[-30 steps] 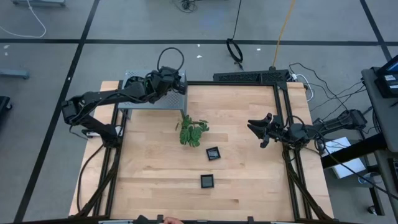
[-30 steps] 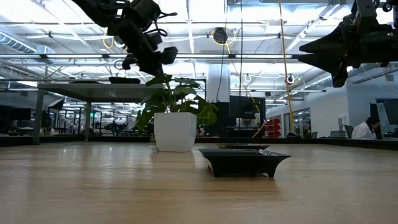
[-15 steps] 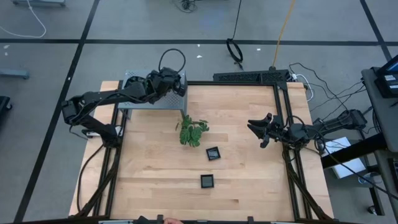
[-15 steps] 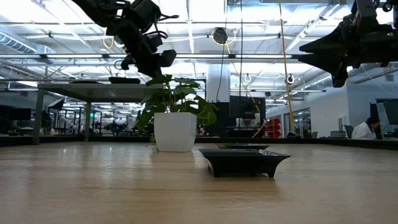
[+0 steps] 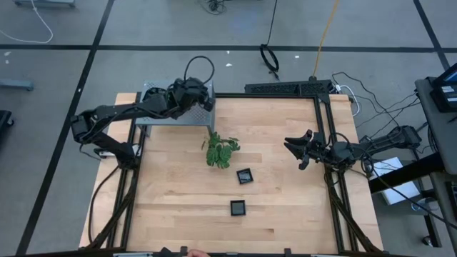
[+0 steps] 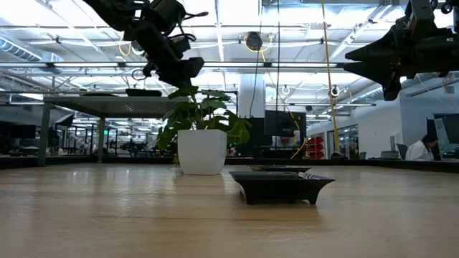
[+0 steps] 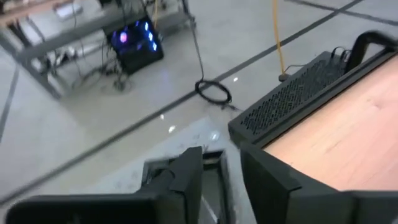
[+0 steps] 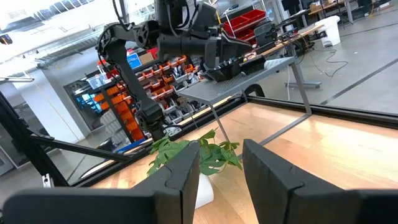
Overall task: Pick & Place Mini shaped plates
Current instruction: Stack the square plate on top of the square plate on the shelf
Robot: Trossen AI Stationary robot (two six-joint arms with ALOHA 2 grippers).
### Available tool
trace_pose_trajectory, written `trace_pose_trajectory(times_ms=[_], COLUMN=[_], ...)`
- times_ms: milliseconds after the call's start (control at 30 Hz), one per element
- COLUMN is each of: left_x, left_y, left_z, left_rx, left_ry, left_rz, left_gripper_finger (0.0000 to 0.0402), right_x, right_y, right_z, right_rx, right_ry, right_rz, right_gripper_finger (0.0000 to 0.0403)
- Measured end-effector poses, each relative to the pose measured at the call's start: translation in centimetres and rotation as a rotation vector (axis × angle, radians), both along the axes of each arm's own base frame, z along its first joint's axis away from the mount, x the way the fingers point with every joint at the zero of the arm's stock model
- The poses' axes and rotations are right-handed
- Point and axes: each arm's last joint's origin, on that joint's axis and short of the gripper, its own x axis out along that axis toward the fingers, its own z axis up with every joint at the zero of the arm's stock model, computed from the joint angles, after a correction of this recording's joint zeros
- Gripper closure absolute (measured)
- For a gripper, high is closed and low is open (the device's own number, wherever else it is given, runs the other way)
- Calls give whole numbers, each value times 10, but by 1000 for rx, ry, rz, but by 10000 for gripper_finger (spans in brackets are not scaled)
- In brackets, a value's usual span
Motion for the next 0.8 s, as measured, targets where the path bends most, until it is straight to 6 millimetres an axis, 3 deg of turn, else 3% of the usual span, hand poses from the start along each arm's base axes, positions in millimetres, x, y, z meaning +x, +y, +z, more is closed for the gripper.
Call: trace_pose_trajectory(times_ms=[167,400,667,800], left_x=[7,16,28,35], left_y=[-3,-12,-28,-45], left_z=[10,19,26,27], left_rx=[92,161,159,184], left_ry=[-36,-81,-182,-165], left_rz=[-49,-133,-414,-521], left_gripper_finger=[268,267,264,259], right_x=[0,0,0,0], right_y=[0,0,0,0], right_z=[0,0,0,0], right_rx=[0,0,0,0], right_ry=[0,0,0,0], right_rz=[0,0,0,-1], right_gripper_finger=[293,293,293,293])
